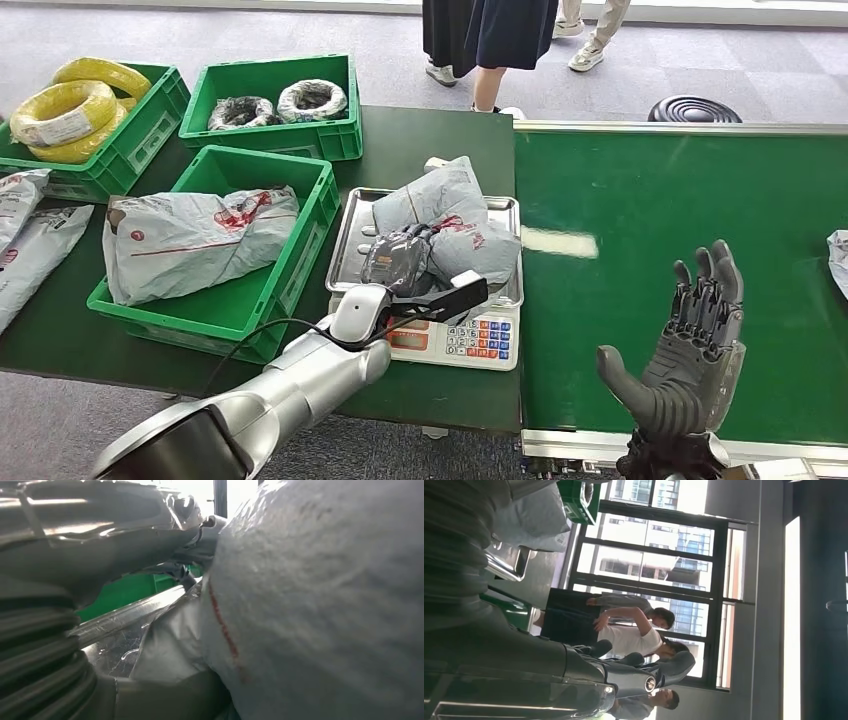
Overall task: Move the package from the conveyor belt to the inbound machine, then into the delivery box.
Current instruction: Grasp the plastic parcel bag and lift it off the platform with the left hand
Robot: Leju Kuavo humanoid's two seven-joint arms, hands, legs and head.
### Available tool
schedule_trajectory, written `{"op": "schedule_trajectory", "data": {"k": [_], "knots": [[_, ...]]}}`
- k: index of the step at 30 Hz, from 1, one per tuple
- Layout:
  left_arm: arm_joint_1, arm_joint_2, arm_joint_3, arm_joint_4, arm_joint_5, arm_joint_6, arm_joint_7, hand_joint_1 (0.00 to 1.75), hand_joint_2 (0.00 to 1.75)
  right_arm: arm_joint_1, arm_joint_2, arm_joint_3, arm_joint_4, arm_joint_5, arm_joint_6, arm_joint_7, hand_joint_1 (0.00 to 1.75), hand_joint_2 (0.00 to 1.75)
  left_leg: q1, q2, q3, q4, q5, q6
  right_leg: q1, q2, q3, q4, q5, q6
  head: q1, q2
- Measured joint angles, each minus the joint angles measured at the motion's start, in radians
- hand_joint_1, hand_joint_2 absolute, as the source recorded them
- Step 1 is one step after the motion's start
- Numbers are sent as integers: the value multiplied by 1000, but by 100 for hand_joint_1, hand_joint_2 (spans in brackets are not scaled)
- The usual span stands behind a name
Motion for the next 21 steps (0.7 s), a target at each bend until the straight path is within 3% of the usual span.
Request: {"op": "schedule_trajectory", "data": {"k": [6, 11, 15, 21], "knots": [[3, 6, 157, -15, 147, 18, -206, 175, 175, -14, -1, 11, 32, 14, -11, 0, 0, 175, 0, 0, 0, 0, 1, 0, 0, 0, 0, 0, 1, 0, 0, 0], [16, 13, 319, -106, 257, -1, -353, 175, 175, -12, 0, 10, 49, 22, -19, 0, 0, 175, 0, 0, -1, 0, 1, 0, 0, 0, -2, 0, 1, 0, 0, 0], [40, 33, 419, -245, 296, -30, -389, 175, 175, -2, 5, 2, 58, 40, -20, 0, 0, 175, 0, 0, -3, 0, 1, 0, 0, 0, -3, 0, 1, 0, 0, 0], [84, 88, 538, -508, 307, -64, -363, 175, 175, 26, 26, -30, 61, 80, -9, 0, 0, 175, 0, 0, -5, 0, 1, 0, 0, 0, -5, 0, 1, 0, 0, 0]]}}
